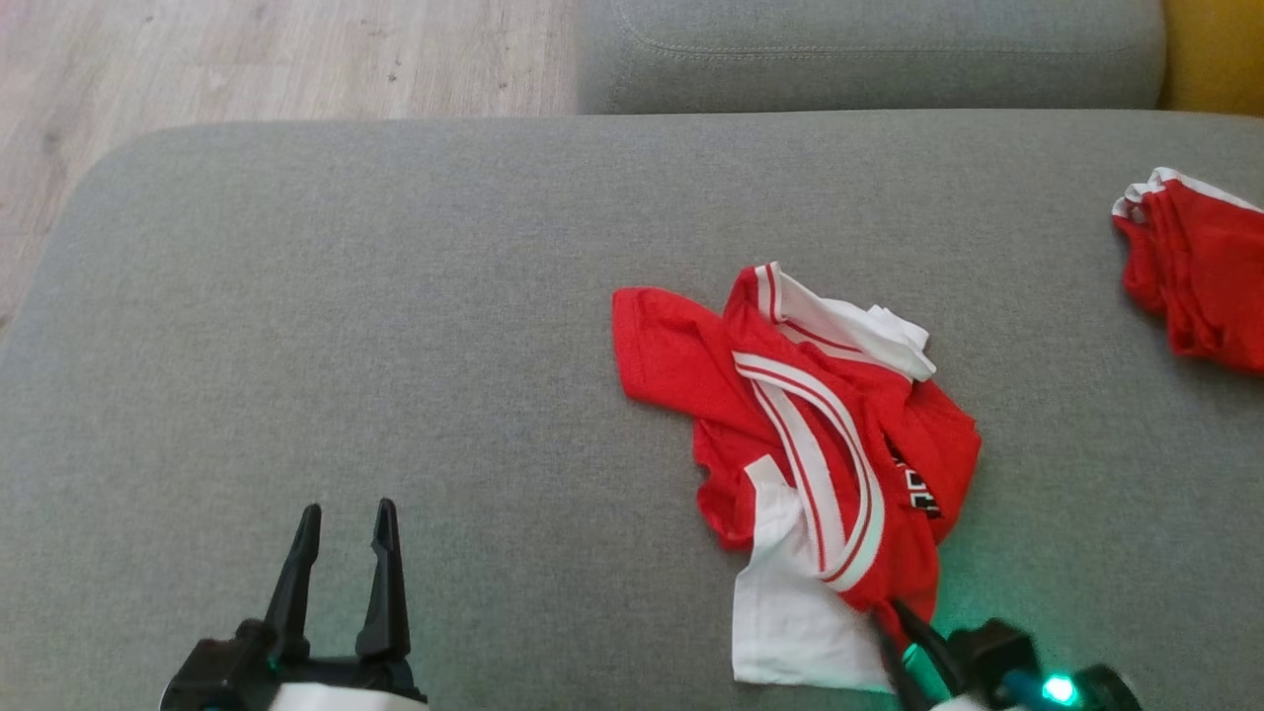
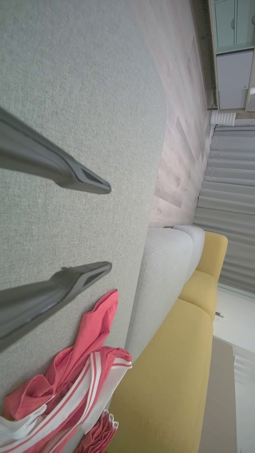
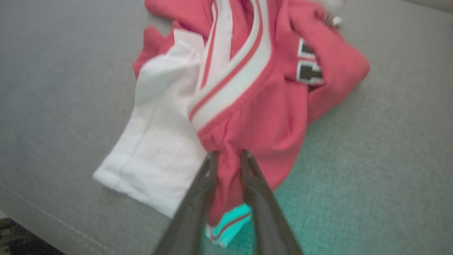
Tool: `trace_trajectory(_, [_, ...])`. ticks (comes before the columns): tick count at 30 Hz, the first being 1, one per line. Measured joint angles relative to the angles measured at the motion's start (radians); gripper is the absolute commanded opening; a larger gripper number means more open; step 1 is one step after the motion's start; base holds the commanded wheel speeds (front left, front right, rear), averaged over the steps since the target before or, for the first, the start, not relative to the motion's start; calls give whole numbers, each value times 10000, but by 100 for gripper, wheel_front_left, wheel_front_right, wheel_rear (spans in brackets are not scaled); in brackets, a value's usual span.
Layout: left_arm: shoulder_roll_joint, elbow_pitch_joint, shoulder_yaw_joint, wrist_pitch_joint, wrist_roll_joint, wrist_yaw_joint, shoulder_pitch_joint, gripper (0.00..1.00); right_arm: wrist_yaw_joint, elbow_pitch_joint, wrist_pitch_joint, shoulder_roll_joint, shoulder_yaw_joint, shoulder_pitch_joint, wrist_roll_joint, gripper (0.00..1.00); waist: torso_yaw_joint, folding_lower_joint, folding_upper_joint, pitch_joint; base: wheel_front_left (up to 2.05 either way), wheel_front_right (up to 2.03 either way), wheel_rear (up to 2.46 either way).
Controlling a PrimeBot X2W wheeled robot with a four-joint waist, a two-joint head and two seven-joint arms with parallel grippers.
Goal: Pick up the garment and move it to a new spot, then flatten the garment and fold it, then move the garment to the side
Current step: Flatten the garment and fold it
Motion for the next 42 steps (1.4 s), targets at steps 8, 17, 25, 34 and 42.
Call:
trace_trajectory(8, [-4,56,-6,0,-13,0,-1,100,0,-2314,798,-4,88,-1099,2504,0,-121,0,0,-132,0,0,0])
trace_trajectory(17, [-27,157,-437,0,-368,0,-12,100,0,-2426,3120,-40,276,-5358,6798,0,133,0,0,-650,0,0,0])
trace_trajectory(25, [-29,387,-1118,0,-874,27,-35,100,-2,1674,2963,-109,-397,-9136,8999,0,1091,0,0,-1124,0,0,0])
trace_trajectory(34, [-27,401,-1444,0,-899,303,95,100,-2,6761,669,-174,719,-13611,12249,0,1816,-1,0,-1631,0,0,0])
trace_trajectory(42, [-27,334,-1494,0,-1007,445,295,100,-2,9894,-1158,-171,3444,-16602,16149,0,1703,-2,0,-1726,0,0,0])
